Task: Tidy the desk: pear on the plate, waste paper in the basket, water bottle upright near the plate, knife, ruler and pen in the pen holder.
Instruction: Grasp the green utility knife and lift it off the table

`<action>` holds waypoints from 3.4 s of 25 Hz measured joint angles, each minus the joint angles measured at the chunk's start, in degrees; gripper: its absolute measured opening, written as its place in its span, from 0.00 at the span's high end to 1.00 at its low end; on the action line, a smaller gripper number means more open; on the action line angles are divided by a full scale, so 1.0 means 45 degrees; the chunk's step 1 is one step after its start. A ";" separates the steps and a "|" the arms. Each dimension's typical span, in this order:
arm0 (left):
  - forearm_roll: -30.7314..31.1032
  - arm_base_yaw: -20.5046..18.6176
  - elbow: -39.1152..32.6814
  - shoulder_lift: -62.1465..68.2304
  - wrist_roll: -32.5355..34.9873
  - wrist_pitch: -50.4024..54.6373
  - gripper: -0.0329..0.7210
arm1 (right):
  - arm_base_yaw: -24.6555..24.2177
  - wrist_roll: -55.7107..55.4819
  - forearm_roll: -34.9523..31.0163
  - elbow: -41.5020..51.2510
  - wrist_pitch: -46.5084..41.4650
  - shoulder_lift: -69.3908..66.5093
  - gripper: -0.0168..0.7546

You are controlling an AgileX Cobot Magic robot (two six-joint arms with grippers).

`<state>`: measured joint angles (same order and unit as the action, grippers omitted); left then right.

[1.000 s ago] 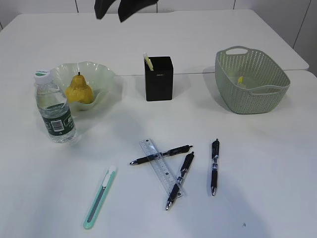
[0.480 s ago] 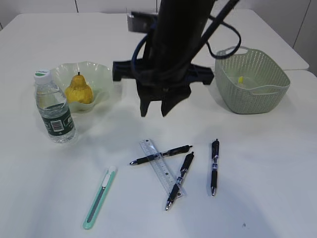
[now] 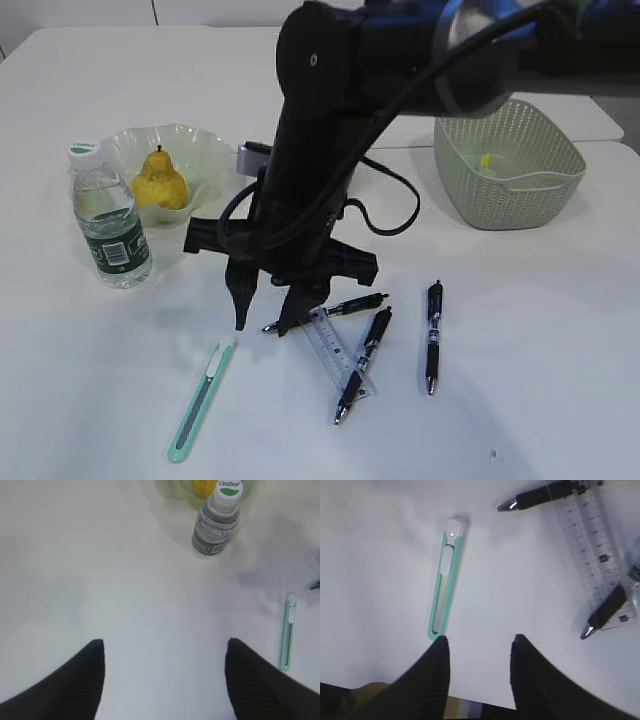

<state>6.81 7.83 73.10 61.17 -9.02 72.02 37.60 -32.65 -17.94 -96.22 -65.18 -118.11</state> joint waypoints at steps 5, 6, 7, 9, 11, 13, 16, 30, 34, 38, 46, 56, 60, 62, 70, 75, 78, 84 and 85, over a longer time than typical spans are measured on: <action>-0.0105 0.0000 0.0000 0.0000 0.0000 0.0000 0.26 | 0.0104 -0.0141 -0.0650 0.0000 0.0434 -0.0844 0.54; -0.0100 0.0000 0.0000 0.0000 0.0000 0.0000 0.26 | 0.0160 -0.0166 -0.0677 0.0019 0.0726 -0.0940 0.54; -0.0100 0.0000 0.0000 0.0000 0.0000 0.0000 0.26 | 0.0267 -0.0218 -0.0734 0.0019 0.1044 -0.0967 0.54; -0.0100 0.0000 0.0000 0.0000 0.0000 0.0000 0.26 | 0.0467 -0.0239 -0.0785 0.0019 0.1718 -0.0994 0.54; -0.0100 0.0000 0.0000 0.0000 0.0000 0.0000 0.26 | 0.0719 -0.0276 -0.0850 0.0019 0.2329 -0.0994 0.54; -0.0100 0.0000 0.0000 0.0000 0.0000 0.0000 0.26 | 0.0803 -0.0304 -0.1019 0.0019 0.2780 -0.1023 0.54; -0.0100 0.0000 0.0000 0.0000 0.0000 0.0000 0.26 | 0.0862 -0.0690 -0.1139 0.0019 0.3031 -0.1230 0.54; -0.0100 0.0000 0.0000 0.0000 0.0000 0.0000 0.26 | 0.0860 -0.0983 -0.0987 0.0019 0.3267 -0.2134 0.54; -0.0100 0.0000 0.0000 0.0000 0.0000 0.0000 0.26 | 0.0860 -0.1110 -0.0602 0.0019 0.3239 -0.2134 0.55; -0.0100 0.0000 0.0000 0.0000 0.0000 0.0000 0.26 | 0.0860 -0.1210 -0.0570 0.0019 0.3239 -0.2134 0.55; -0.0100 0.0000 0.0000 0.0000 0.0000 0.0000 0.24 | 0.1197 -0.1260 0.0093 -0.1135 0.2668 -0.2667 0.55; -0.0078 0.0000 0.0000 -0.0041 0.0000 0.0000 0.25 | 0.1378 -0.1634 0.1668 -0.4195 -0.0269 -0.3893 0.55; -0.0078 0.0000 0.0000 -0.0041 0.0000 0.0000 0.26 | 0.1378 -0.1698 0.1798 -0.4195 -0.0853 -0.3972 0.55; -0.0078 0.0000 0.0000 -0.0041 0.0000 0.0000 0.26 | 0.1378 -0.1708 0.1798 -0.4195 -0.0877 -0.3972 0.54; 0.0242 0.0545 0.0000 -0.0041 0.0000 0.0000 0.26 | 0.1378 -0.2033 0.1808 -0.4195 -0.0877 -0.3993 0.54; 0.0461 0.0570 0.0000 -0.0041 0.0000 0.0000 0.26 | 0.1378 -0.2123 0.1670 -0.4195 -0.0877 -0.4178 0.54; 0.0461 0.0570 0.0000 -0.0041 0.0000 0.0000 0.26 | 0.1385 -0.2150 0.1620 -0.4195 -0.0830 -0.4278 0.54; 0.0461 0.0570 0.0000 -0.0041 0.0000 0.0000 0.26 | 0.1385 -0.2218 0.1620 -0.4195 -0.0736 -0.4306 0.54; 0.0461 0.0570 0.0000 -0.0041 0.0000 0.0000 0.26 | 0.1385 -0.2215 0.1595 -0.4195 -0.0736 -0.4357 0.54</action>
<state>8.89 10.39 73.10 60.99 -9.02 72.02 43.83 -42.62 -10.77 -115.09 -68.49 -137.71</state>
